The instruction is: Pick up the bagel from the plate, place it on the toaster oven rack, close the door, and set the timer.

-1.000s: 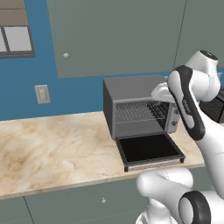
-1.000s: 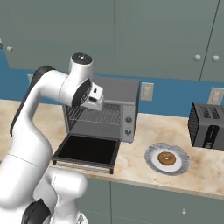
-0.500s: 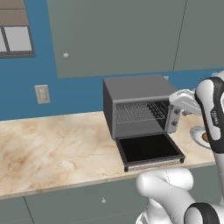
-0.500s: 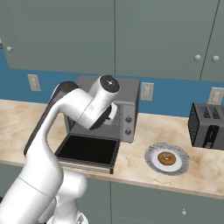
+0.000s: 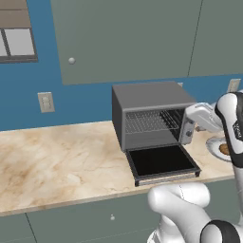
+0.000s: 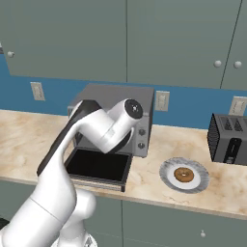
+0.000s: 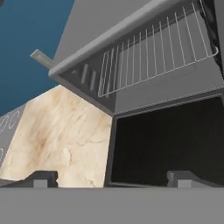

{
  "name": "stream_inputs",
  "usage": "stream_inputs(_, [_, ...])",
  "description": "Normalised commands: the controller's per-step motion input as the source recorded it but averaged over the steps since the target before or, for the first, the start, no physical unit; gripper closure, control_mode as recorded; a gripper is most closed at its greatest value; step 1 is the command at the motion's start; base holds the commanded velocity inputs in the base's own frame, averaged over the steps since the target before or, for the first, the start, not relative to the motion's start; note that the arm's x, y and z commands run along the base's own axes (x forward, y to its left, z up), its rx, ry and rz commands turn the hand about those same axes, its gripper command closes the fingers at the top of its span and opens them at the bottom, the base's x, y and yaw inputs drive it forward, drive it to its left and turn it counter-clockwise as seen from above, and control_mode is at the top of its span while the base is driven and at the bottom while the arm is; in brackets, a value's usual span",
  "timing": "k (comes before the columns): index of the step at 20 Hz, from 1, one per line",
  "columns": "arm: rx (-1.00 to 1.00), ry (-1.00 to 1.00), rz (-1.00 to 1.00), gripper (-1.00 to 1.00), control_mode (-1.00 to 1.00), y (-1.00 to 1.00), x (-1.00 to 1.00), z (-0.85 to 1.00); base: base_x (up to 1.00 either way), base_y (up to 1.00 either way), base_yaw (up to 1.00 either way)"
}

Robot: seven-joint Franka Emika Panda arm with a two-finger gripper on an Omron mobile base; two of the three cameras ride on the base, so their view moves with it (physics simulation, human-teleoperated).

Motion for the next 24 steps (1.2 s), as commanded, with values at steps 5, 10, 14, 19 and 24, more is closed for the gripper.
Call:
stream_inputs(5, [0.08,0.0,0.0,-1.0,-1.0,0.0,0.27,-0.32,0.0,0.0,0.0])
stream_inputs(10, [0.07,0.0,0.0,-1.0,-1.0,0.0,0.43,-0.32,0.0,0.0,0.0])
stream_inputs(14, [0.06,0.0,0.0,-1.0,-1.0,0.0,0.59,-0.22,0.0,0.0,0.0])
stream_inputs(19, [0.06,0.0,0.0,-1.0,-1.0,0.0,0.59,-0.26,0.0,0.0,0.0])
stream_inputs(24, [0.06,0.0,0.0,-1.0,-1.0,0.0,0.51,-0.32,0.0,0.0,0.0])
